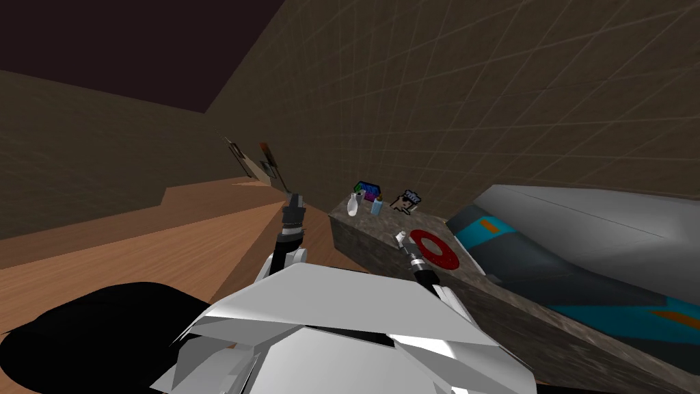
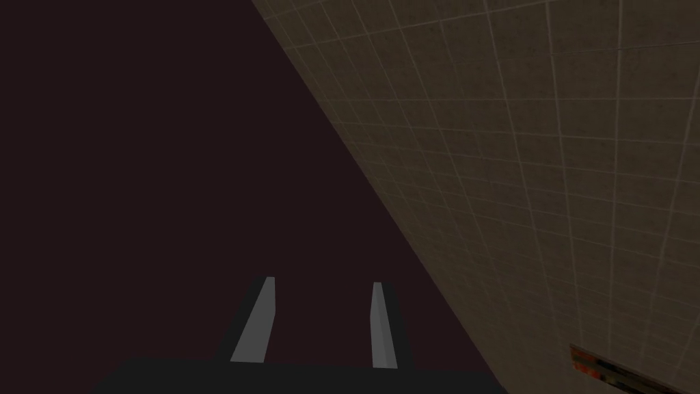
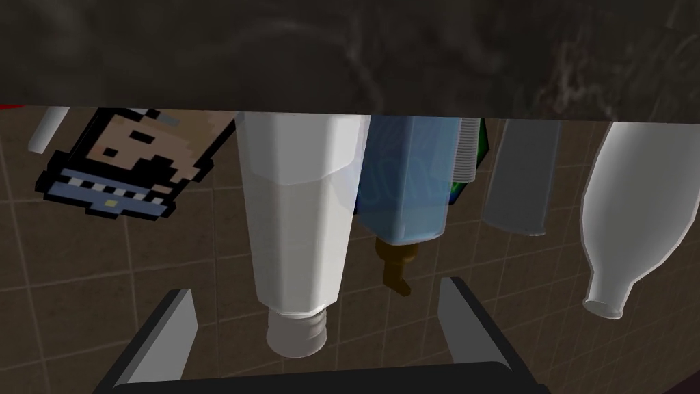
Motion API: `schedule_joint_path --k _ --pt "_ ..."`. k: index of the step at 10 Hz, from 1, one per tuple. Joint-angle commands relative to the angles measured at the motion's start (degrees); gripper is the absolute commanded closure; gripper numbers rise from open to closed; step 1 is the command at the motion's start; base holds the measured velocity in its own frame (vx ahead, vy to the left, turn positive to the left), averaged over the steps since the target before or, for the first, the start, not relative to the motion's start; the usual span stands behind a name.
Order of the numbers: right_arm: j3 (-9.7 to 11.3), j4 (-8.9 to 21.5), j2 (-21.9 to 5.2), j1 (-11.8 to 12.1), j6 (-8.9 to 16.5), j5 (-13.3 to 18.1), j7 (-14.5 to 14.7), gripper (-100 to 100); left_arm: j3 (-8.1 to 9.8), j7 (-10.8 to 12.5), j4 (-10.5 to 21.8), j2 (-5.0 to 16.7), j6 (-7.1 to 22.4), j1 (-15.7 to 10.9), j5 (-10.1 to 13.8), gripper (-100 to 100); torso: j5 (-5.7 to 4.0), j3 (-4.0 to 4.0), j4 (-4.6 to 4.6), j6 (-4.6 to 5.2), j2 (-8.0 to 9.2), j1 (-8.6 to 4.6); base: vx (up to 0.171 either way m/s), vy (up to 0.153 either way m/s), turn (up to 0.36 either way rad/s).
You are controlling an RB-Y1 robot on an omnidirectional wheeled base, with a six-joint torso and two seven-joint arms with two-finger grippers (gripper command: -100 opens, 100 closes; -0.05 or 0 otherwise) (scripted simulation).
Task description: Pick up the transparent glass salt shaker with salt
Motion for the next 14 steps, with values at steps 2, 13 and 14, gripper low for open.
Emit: schedule_joint_path --k 2,13,14 --pt "0.0 2.9 -1.0 -2.9 -0.2 -2.7 2.1 -100 0.00 0.0 0.0 0.0 0.0 0.0 0.0 0 0.00 0.15 0.06 0.00 0.25 -0.02 -0.027 0.010 0.053" --pt "-0.1 20.6 -3.8 -17.7 -0.7 -10.6 8.5 -100 -0.01 0.0 0.0 0.0 0.0 0.0 0.0 0 -0.01 0.40 0.16 -0.01 0.68 -0.03 -0.078 0.000 0.062" --pt "-0.1 22.7 -4.8 -19.8 -0.9 -13.0 10.6 -100 0.00 0.0 0.0 0.0 0.0 0.0 0.0 0 -0.01 0.45 0.18 0.01 0.75 -0.04 -0.123 0.008 0.161"
